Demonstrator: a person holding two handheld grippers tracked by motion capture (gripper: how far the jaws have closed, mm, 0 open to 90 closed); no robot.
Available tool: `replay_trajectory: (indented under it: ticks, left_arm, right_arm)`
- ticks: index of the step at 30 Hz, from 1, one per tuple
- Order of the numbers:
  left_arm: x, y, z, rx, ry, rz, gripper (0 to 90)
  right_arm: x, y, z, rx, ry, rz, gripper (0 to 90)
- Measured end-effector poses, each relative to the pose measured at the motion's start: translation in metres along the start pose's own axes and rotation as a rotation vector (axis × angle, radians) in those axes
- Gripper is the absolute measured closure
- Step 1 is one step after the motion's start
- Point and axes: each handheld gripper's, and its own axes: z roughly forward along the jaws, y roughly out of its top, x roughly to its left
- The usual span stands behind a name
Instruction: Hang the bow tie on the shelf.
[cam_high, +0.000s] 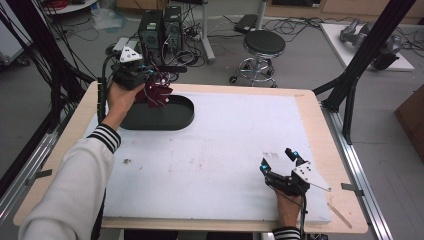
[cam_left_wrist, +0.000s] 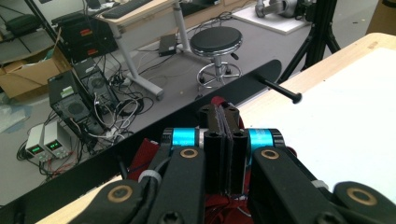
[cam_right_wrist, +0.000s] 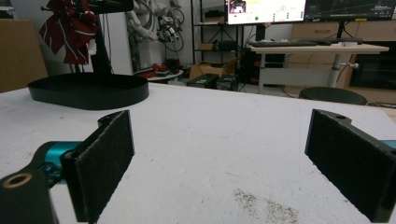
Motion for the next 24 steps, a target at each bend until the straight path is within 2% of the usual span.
replay_trajectory:
  ticks: [7, 9, 12, 15, 19, 20, 22, 24]
  left_arm:
    - [0.0, 0.003, 0.011, 0.013, 0.013, 0.002, 88.4]
    - [0.002, 0.006, 0.013, 0.019, 0.036, 0.002, 88.2]
    - [0.006, 0.012, 0.016, 0.026, 0.05, -0.013, 88.1]
    - [0.008, 0.015, 0.019, 0.064, 0.065, 0.006, 86.0]
    - [0.012, 0.013, 0.021, 0.083, 0.096, -0.002, 83.5]
    - [0.012, 0.013, 0.021, 0.088, 0.104, 0.001, 81.1]
    - [0.012, 0.013, 0.022, 0.095, 0.128, 0.0, 70.6]
    - [0.012, 0.013, 0.021, 0.096, 0.132, -0.004, 67.6]
  right_arm:
    - [0.0, 0.0, 0.0, 0.0, 0.0, 0.005, 7.1]
    - [0.0, 0.0, 0.0, 0.0, 0.0, 0.005, 7.1]
    - [0.0, 0.0, 0.0, 0.005, 0.0, 0.006, 7.1]
    - [0.0, 0.0, 0.0, 0.003, 0.0, 0.003, 7.1]
    - [0.0, 0.0, 0.0, 0.003, -0.001, 0.002, 7.1]
    - [0.0, 0.0, 0.0, 0.004, -0.001, 0.003, 7.1]
    - [0.0, 0.0, 0.0, 0.005, 0.0, 0.006, 7.1]
    - [0.0, 0.0, 0.0, 0.002, -0.001, 0.005, 7.1]
